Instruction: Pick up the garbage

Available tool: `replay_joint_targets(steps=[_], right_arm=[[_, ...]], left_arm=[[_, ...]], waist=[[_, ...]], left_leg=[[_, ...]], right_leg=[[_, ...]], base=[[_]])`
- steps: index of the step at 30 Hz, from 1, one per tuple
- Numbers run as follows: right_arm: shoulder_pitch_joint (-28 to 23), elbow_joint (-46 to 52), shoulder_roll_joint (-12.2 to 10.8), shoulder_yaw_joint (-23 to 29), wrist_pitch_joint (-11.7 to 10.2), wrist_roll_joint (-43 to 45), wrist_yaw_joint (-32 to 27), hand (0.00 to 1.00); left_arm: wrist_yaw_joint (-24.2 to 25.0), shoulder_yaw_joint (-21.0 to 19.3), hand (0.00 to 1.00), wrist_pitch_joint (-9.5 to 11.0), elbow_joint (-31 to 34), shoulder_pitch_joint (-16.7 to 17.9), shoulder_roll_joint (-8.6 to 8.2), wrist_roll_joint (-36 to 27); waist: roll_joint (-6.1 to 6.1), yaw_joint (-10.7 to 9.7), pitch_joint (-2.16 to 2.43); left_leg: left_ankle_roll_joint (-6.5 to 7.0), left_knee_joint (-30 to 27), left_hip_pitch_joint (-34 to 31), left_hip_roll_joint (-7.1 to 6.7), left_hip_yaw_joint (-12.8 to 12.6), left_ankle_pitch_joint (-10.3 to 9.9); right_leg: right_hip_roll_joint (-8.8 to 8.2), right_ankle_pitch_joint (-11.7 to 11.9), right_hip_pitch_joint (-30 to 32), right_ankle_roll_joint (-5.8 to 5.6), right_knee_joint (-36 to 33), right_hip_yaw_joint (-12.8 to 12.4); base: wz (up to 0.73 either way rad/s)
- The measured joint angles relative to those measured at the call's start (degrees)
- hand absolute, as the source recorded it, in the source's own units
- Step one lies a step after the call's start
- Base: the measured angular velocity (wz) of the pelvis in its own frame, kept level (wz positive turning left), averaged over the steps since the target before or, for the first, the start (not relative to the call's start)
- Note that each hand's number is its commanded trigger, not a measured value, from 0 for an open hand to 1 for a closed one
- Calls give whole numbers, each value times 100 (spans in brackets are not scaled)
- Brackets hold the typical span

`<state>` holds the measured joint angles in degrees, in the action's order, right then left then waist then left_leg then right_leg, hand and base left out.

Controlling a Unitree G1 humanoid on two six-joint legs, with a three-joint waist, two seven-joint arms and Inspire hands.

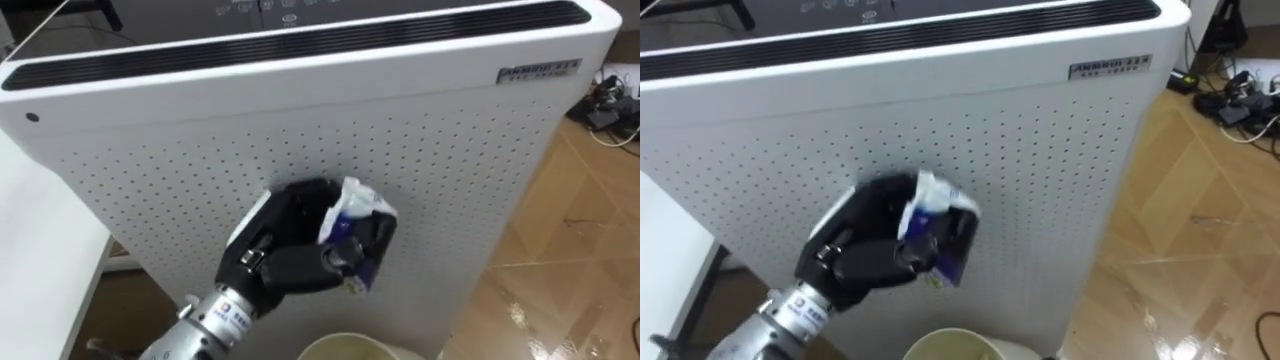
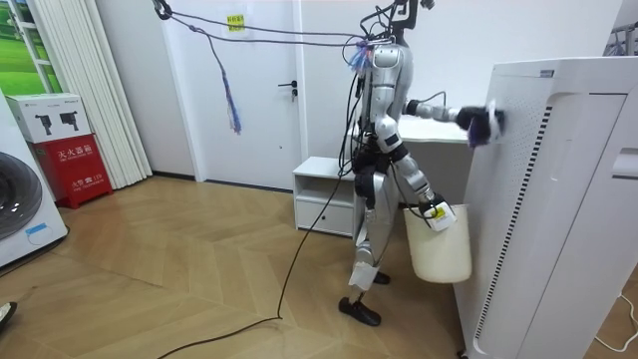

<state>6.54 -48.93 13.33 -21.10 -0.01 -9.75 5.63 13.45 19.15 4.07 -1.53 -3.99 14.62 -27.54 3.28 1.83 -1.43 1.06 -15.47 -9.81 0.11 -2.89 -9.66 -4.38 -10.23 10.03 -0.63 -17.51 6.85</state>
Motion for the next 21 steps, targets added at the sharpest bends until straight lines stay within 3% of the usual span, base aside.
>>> replay_joint_targets(steps=[6, 13, 18, 21], right_arm=[[180, -185, -51, -11, -1, 3, 41, 100], [733, -877, -257, -10, -48, -11, 84, 100], [979, -884, -273, -7, -48, -9, 93, 100], [1077, -916, -291, -8, -60, -9, 95, 100]], left_arm=[[0, 416, 100, 19, -1373, 5, -105, 436], [2, 682, 100, 143, -2714, -136, -373, 614], [11, 750, 100, 140, -3305, -232, -459, 831], [61, 797, 100, 141, -3636, -344, -496, 931]], waist=[[-15, -15, -13], [-130, -22, -89], [-209, 5, -138], [-215, 9, -143]], left_leg=[[4, -238, -566, -2, -23, 3], [10, -496, -1108, -6, -11, 8], [15, -639, -1461, -5, -36, 11], [19, -645, -1513, -6, -34, 13]], right_leg=[[-96, -23, 582, 28, -300, 125], [-136, -67, 1136, 61, -567, 139], [-153, -65, 1506, 68, -739, 122], [-155, -65, 1550, 68, -729, 129]], base=[[2], [2], [0], [0]])
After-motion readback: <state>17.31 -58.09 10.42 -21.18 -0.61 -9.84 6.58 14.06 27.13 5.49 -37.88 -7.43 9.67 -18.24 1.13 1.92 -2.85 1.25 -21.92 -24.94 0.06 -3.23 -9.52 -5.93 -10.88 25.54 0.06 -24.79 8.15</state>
